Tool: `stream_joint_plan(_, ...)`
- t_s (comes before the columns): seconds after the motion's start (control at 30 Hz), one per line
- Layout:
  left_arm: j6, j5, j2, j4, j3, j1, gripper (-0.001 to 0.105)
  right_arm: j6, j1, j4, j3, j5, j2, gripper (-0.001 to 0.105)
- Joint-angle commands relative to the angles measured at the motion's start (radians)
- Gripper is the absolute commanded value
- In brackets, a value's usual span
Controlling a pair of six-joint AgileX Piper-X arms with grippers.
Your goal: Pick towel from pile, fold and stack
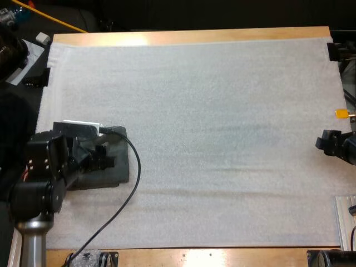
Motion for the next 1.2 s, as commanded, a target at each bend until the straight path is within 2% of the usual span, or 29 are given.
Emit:
stream_joint_plan(0.0, 0.013, -0.022, -0.067, 0.021, -0.006, -0.004, 0.064, -0.053, 0.003, 0.027, -0.002, -0.016, -0.084, 0.067)
stream_joint_plan(0.07, 0.002, -0.014, -0.059, 0.014, -0.004, -0.003, 0.063, -0.037, -0.001, 0.021, -0.004, -0.003, -0.064, 0.067)
stream_joint_plan(0.5, -0.001, -0.026, -0.327, 0.073, -0.001, -0.003, 0.063, -0.070, 0.008, 0.117, -0.005, -0.016, -0.351, 0.067)
stream_joint_plan(0.8, 0.024, -0.070, -0.530, 0.195, 0.003, -0.004, 0.063, -0.063, 0.014, 0.192, 0.000, -0.029, -0.530, 0.067)
stream_joint_plan(0.97, 0.024, -0.064, -0.610, 0.198, -0.002, -0.005, 0.063, -0.061, 0.007, 0.192, -0.002, -0.016, -0.580, 0.066)
stream_joint_plan(1.17, 0.034, -0.073, -0.732, 0.280, -0.004, -0.005, 0.063, -0.054, 0.007, 0.226, -0.003, -0.016, -0.680, 0.066)
